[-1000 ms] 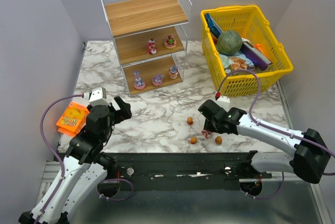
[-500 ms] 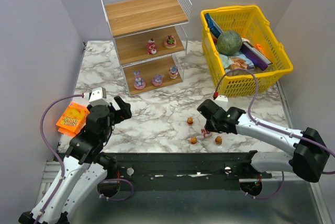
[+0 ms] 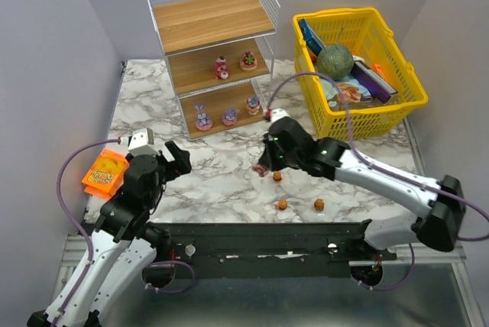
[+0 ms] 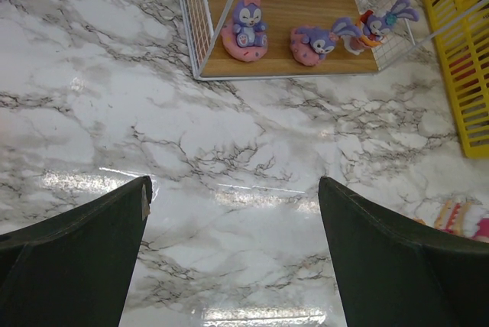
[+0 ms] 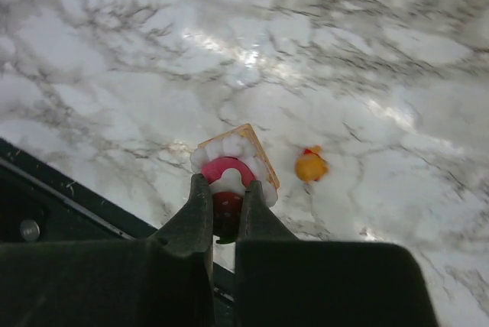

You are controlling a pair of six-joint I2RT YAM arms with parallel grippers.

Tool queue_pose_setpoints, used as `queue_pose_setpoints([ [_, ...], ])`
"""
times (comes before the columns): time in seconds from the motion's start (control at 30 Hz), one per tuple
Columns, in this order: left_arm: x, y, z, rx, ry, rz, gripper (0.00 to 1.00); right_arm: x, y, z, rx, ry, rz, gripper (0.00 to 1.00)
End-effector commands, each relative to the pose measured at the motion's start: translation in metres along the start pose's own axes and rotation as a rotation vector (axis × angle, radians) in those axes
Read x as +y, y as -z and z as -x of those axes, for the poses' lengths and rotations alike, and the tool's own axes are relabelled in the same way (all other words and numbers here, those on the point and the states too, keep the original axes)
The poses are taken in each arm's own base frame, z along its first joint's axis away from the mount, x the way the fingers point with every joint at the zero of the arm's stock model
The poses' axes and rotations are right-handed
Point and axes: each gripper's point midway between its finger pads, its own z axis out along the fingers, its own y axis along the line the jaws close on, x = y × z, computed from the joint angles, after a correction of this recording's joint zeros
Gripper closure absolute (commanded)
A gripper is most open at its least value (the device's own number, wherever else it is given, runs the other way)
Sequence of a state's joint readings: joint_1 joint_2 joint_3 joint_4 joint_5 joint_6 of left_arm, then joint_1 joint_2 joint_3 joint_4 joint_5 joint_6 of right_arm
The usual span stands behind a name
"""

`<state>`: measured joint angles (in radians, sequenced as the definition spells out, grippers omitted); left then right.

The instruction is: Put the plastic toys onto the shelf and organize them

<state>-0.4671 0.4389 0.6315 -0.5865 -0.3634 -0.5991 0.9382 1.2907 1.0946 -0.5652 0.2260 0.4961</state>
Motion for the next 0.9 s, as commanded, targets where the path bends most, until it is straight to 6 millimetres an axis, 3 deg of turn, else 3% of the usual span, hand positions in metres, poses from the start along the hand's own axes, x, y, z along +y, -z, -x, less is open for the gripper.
queue_pose_setpoints([
  [0.0, 0.002, 0.008, 0.009, -0.03, 0.006, 0.007, 0.01, 0.074, -0.023, -0.021, 0.114, 0.376, 0.271, 0.99],
  [0.03, 0.003, 0.01, 0.01, -0.03, 0.005, 0.01, 0.01, 0.077, -0.04, -0.034, 0.164, 0.416, 0.263, 0.99],
  [0.1, 0.004, 0.013, 0.013, -0.039, 0.01, 0.01, 0.01, 0.098, -0.048, -0.038, 0.192, 0.481, 0.335, 0.99],
  [0.13, 0.005, 0.015, 0.015, -0.044, 0.01, 0.016, 0.01, 0.099, -0.061, -0.047, 0.223, 0.506, 0.333, 0.99],
  [0.23, 0.006, 0.021, 0.02, -0.06, 0.018, 0.015, 0.01, 0.106, -0.076, -0.042, 0.213, 0.58, 0.336, 0.99],
  [0.37, 0.007, 0.024, 0.022, -0.071, 0.022, 0.012, 0.01, 0.101, -0.102, -0.051, 0.245, 0.709, 0.326, 0.99],
  [0.6, 0.008, 0.024, 0.021, -0.066, 0.015, 0.013, 0.01, 0.095, -0.122, -0.06, 0.244, 0.924, 0.368, 0.92],
  [0.7, 0.007, 0.024, 0.02, -0.063, 0.013, 0.013, 0.01, 0.091, -0.127, -0.058, 0.235, 0.958, 0.344, 0.84],
  [0.87, 0.008, 0.023, 0.019, -0.06, 0.012, 0.013, 0.01, 0.096, -0.124, -0.046, 0.179, 0.937, 0.333, 0.5],
])
